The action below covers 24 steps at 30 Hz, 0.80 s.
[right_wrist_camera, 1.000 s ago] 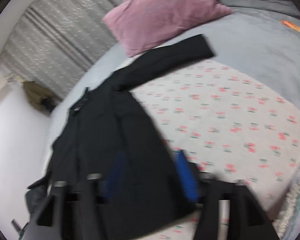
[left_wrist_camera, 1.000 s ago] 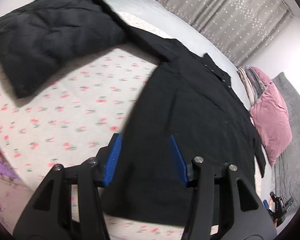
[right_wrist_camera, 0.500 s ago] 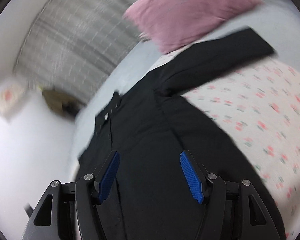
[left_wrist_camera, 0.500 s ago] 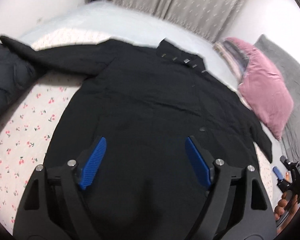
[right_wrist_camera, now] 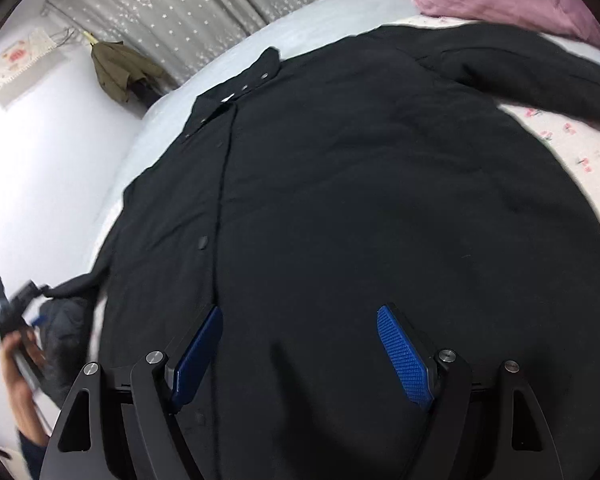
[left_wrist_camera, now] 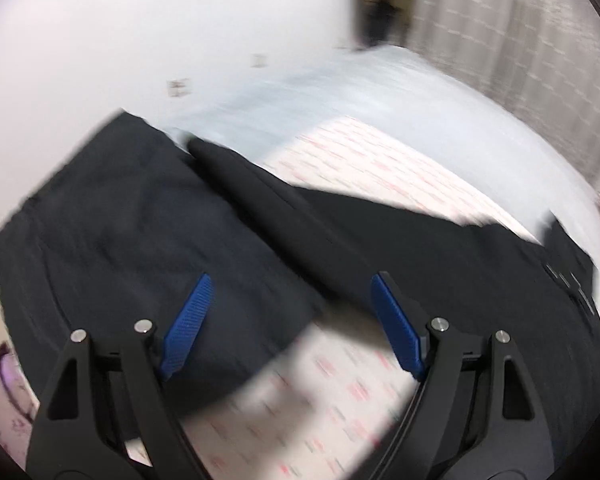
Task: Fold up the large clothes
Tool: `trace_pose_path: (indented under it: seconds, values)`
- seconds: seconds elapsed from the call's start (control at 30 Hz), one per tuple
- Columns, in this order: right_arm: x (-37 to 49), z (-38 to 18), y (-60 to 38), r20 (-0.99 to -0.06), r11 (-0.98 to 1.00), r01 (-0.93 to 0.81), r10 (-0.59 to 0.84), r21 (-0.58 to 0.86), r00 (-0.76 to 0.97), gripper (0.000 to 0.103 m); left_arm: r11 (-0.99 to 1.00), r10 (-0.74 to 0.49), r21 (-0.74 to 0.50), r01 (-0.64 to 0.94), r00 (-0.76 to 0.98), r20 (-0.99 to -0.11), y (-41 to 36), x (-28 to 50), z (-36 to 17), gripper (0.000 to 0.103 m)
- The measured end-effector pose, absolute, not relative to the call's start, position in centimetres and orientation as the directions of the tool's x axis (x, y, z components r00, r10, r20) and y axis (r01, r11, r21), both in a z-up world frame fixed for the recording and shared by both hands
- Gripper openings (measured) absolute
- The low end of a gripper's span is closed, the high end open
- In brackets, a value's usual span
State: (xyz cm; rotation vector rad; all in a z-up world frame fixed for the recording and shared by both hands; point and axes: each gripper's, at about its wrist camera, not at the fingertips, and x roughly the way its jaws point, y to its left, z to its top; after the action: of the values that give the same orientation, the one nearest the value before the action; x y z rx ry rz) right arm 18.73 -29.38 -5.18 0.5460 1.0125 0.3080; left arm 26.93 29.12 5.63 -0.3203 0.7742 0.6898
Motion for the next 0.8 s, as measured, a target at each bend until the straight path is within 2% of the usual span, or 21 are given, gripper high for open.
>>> trace_pose_path:
  seconds: [0.1,0.2,0.33,0.37,0.43,0.57,0.63,0.7,0.8]
  values:
    - [18.3,-4.8,-30.0,-0.726,0.858,0.006,0.431,0.514,0.535,0.081,0.701,0.423,-0.069,-0.709,0.492,-0.761,32.7,28.9,5.3,0.082]
    - [18.4,-5.0,-29.8,-0.731,0.861,-0.005,0.435,0.509,0.526,0.081,0.651,0.39,-0.11,-0.751,0.455,-0.801,34.7,30.3,4.0,0.082]
    - [18.7,-5.3,-29.3,-0.748,0.873,-0.008,0.423,0.488,0.512,0.081,0.623,0.387,-0.08,-0.778,0.395,-0.833,35.7,31.6,2.1,0.08]
    - [18.7,-5.3,-29.2,-0.75,0.876,-0.016,0.423,0.483,0.509,0.081,0.612,0.393,-0.071,-0.787,0.381,-0.837,35.7,31.6,1.6,0.073]
    - [18.6,-5.2,-29.0,-0.749,0.878,-0.022,0.421,0.478,0.512,0.081,0.62,0.377,-0.109,-0.777,0.417,-0.827,35.7,31.4,1.3,0.005]
    - [18.9,-5.1,-28.7,-0.74,0.873,-0.022,0.426,0.488,0.52,0.081,0.596,0.309,-0.329,-0.733,0.587,-0.749,36.4,28.4,2.9,0.006]
    - [18.9,-5.1,-28.9,-0.737,0.87,-0.018,0.428,0.493,0.523,0.081,0.622,0.303,-0.429,-0.655,0.707,-0.64,35.7,25.7,4.3,0.006]
    - [18.9,-5.2,-29.1,-0.738,0.867,-0.01,0.43,0.498,0.521,0.081,0.648,0.284,-0.503,-0.572,0.794,-0.537,35.3,23.7,5.1,0.006]
    - [19.1,-5.4,-29.2,-0.741,0.863,0.0,0.433,0.505,0.514,0.081,0.674,0.267,-0.524,-0.521,0.833,-0.485,34.4,22.9,6.2,0.006]
